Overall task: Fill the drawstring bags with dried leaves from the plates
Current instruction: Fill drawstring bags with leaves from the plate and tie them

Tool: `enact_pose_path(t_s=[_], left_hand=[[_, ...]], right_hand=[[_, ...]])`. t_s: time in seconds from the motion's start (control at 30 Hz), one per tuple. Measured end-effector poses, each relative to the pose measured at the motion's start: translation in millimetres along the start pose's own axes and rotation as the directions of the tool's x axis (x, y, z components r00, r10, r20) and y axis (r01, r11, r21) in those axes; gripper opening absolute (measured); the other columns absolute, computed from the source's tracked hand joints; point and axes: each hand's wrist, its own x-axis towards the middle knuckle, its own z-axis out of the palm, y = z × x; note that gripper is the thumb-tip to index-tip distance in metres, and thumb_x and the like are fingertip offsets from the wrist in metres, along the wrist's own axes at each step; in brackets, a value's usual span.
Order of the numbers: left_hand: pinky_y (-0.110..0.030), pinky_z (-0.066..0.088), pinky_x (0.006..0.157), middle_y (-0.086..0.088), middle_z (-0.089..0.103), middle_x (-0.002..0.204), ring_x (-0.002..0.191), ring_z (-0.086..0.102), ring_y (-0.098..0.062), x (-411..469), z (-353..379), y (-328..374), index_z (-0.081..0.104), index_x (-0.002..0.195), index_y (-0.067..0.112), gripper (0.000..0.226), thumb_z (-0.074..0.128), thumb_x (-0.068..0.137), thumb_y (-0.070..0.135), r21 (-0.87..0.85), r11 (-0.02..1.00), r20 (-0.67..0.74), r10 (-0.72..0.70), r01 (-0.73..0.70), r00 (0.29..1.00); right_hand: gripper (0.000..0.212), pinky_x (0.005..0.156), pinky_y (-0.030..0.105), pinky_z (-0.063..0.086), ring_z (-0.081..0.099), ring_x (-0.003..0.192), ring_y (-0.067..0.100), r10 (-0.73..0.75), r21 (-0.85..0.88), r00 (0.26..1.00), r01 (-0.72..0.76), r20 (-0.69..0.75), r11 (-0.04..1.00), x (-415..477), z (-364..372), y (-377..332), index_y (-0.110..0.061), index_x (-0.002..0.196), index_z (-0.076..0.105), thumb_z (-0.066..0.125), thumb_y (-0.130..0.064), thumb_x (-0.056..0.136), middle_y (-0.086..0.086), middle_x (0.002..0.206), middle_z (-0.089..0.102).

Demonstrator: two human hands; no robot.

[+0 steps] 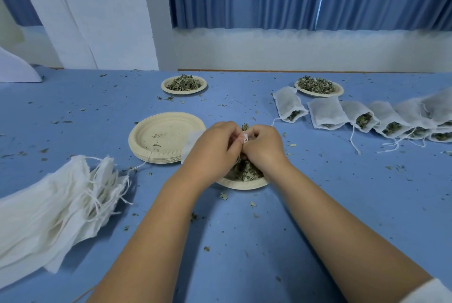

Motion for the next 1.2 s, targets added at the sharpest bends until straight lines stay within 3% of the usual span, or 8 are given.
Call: enact_pose_path(t_s=[0.07,0.17,0.27,0.37,0.57,0.77,1.03,1.2], left_hand=[[-0.033,0.048,0.079,-0.003,0.062,0.090,0.086,0.062,-0.022,0,0,0,0.063,0.096,0.011,0.010,0.053,0.098,0.014,-0.007,1.000,0.001,-0.011,0.011,1.000],[-0.036,0.052,0.082,-0.004,0.066,0.091,0.087,0.064,-0.023,1,-4,-3,0.063,0.095,0.012,0.010,0.054,0.097,0.014,-0.062,0.994,-0.094,-0.096,0.090,0.991],[-0.047,0.055,0.084,-0.004,0.067,0.092,0.084,0.068,-0.027,3,-9,-8,0.063,0.094,0.013,0.011,0.052,0.098,0.014,-0.177,0.966,-0.165,-0.216,0.186,0.962],[-0.047,0.054,0.085,0.002,0.066,0.092,0.085,0.069,-0.025,4,-11,-10,0.061,0.091,0.018,0.011,0.053,0.098,0.016,-0.204,0.957,-0.202,-0.247,0.206,0.948],[-0.043,0.056,0.081,0.005,0.066,0.089,0.082,0.069,-0.024,4,-12,-10,0.060,0.085,0.025,0.017,0.055,0.098,0.017,-0.297,0.930,-0.199,-0.281,0.216,0.939],[-0.028,0.052,0.072,0.010,0.064,0.080,0.071,0.062,-0.010,3,-10,-6,0.064,0.090,0.021,0.010,0.057,0.097,0.019,-0.196,0.972,-0.136,-0.158,0.129,0.978],[-0.037,0.054,0.079,0.000,0.064,0.088,0.079,0.063,-0.017,0,-5,0,0.061,0.092,0.019,0.010,0.054,0.098,0.016,-0.105,0.994,-0.036,-0.035,0.031,0.999],[-0.033,0.053,0.075,0.005,0.064,0.081,0.078,0.064,-0.020,2,-7,-3,0.060,0.088,0.020,0.011,0.055,0.097,0.016,-0.157,0.983,-0.118,-0.120,0.100,0.986]], right_hand=[[0.018,0.059,0.032,0.052,0.058,0.059,0.016,0.001,-0.020,1.000,-0.001,0.000,1.000,0,1,-1,-0.014,0.067,0.062,0.063,0.001,0.077,0.000,0.065,0.061],[0.007,0.053,0.022,0.053,0.061,0.054,0.013,0.061,0.199,0.990,-0.085,0.125,0.976,3,-5,-3,0.003,0.080,0.066,0.072,0.000,0.078,0.010,0.070,0.063],[0.022,0.072,0.027,0.058,0.070,0.080,0.022,0.128,0.402,0.943,-0.251,0.308,0.881,5,-20,-9,0.006,0.097,0.070,0.076,-0.007,0.080,0.019,0.094,0.072],[0.017,0.064,0.026,0.059,0.073,0.078,0.025,0.186,0.537,0.904,-0.384,0.385,0.751,7,-34,-17,0.006,0.102,0.067,0.066,0.001,0.086,0.023,0.101,0.069],[0.012,0.063,0.023,0.058,0.073,0.073,0.016,0.138,0.478,0.898,-0.347,0.418,0.807,0,-38,-17,0.000,0.097,0.068,0.066,0.004,0.086,0.013,0.091,0.071],[0.009,0.055,0.016,0.053,0.061,0.057,0.002,0.105,0.366,0.957,-0.203,0.271,0.908,-5,-26,-17,-0.004,0.089,0.071,0.074,-0.011,0.084,0.003,0.075,0.065],[0.022,0.051,0.025,0.042,0.049,0.047,0.010,-0.052,-0.061,0.994,0.058,0.096,0.996,-3,-14,-12,-0.017,0.065,0.057,0.066,-0.009,0.083,-0.004,0.057,0.053],[0.014,0.043,0.023,0.046,0.052,0.039,0.009,0.085,0.152,0.968,-0.123,0.237,0.981,-4,-16,-16,-0.011,0.078,0.058,0.065,-0.018,0.089,0.001,0.053,0.057]])
